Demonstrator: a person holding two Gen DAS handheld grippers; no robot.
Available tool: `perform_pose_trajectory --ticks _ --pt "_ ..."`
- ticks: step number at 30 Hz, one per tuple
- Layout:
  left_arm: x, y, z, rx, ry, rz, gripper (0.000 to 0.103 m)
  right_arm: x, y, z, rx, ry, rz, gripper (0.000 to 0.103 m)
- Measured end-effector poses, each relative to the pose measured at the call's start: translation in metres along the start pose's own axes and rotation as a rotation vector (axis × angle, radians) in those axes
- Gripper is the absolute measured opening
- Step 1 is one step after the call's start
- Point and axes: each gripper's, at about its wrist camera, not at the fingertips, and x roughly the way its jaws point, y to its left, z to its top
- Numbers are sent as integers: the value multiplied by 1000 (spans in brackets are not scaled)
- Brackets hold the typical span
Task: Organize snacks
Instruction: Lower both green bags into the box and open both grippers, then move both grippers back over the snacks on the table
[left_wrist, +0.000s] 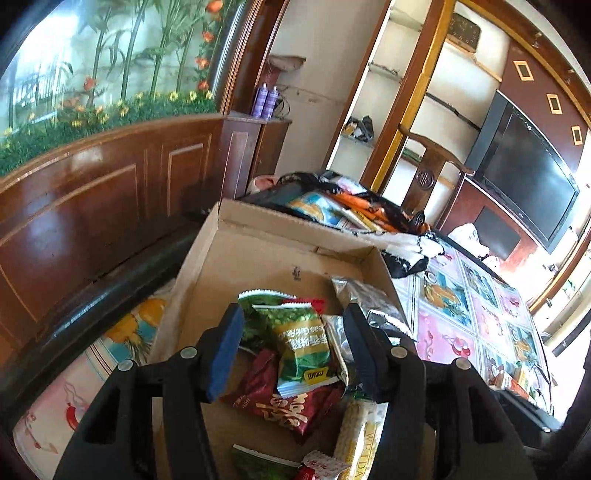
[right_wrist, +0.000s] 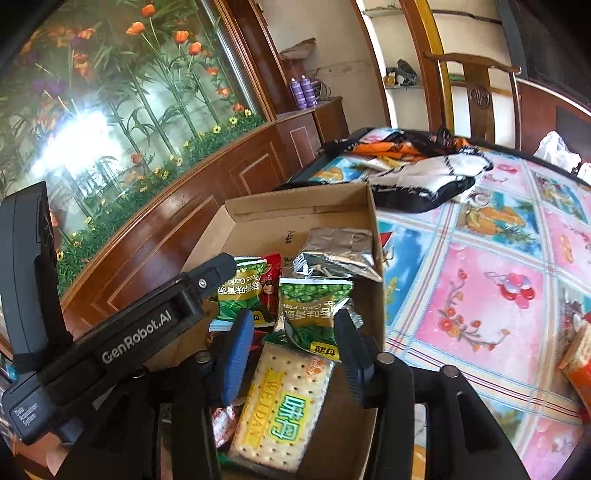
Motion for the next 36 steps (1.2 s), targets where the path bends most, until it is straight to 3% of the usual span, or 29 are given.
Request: perform_pose_trajectory --ticks 8,12,16,19,25,32,36 --pt "-16 -22 -3 108 -119 82 63 -37 1 -2 -74 -99 -94 58" --pt "-19 -32 -7 162 -159 126 64 -50 3 -8 -129 -145 -189 59" --pt "-25 -42 -11 211 -205 155 73 -58 -2 -16 -180 -162 -264 62" --pt "-28 -45 -13 221 -218 139 76 -61 -14 -21 -184 -139 -262 63" --pt "-28 -49 -15 234 -218 120 76 -80 -99 -17 9 -104 -294 62" --pt "-27 -55 -17 243 -202 97 76 -117 -230 -29 274 -64 -453 62" --pt "-29 -59 -19 253 -199 67 76 -116 -262 -42 400 1 -388 62"
